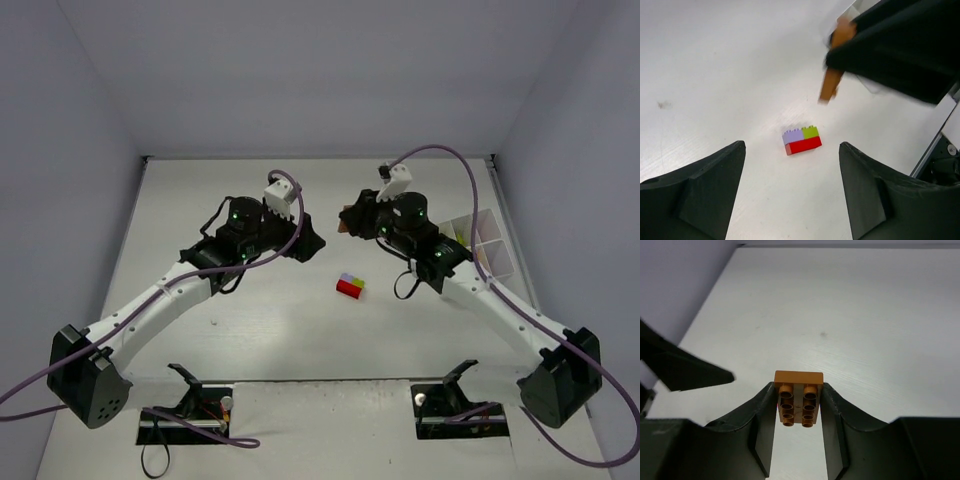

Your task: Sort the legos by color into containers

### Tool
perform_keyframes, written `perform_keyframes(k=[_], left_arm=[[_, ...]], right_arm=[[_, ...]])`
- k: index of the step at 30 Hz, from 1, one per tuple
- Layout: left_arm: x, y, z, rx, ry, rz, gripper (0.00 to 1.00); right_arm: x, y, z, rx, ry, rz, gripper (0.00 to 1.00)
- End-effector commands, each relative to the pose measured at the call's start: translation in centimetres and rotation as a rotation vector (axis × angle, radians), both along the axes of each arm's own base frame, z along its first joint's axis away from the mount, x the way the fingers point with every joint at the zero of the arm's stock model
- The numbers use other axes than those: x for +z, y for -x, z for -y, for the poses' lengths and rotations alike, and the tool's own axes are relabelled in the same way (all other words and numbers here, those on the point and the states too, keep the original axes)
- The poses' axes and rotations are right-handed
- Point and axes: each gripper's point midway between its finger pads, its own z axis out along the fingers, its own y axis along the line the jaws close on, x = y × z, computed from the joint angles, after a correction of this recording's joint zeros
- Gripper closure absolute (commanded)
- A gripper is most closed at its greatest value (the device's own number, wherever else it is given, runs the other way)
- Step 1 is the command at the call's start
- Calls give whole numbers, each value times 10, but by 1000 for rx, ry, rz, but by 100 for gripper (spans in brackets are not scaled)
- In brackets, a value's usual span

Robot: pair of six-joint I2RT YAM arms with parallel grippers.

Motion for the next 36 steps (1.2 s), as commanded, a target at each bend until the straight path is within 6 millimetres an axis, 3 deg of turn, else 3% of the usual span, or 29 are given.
perform_keyframes(k=[1,2,8,13,25,32,36], left_arm=[[9,3,-6,39,26,-2,30],[3,5,-8,43,17,-16,30],[-17,15,-15,63,-6,-93,30],[-25,19,-19,73,-22,-122,30],[-24,25,-24,72,-28,-118,30],[-25,26,-27,75,-35,-107,30],[-25,25,-27,76,-39,-103,30]], right_arm=[[14,-20,78,-329,143,93,100],[-2,-17,94,-377,201,59,100],[-42,-1,196,-699,430,-46,100],[-75,20,242,-872,551,-138,100],[-113,21,288,-1037,530,-277,100],[-137,20,290,-1026,538,-328,100],[-142,22,292,-1035,538,-337,90]])
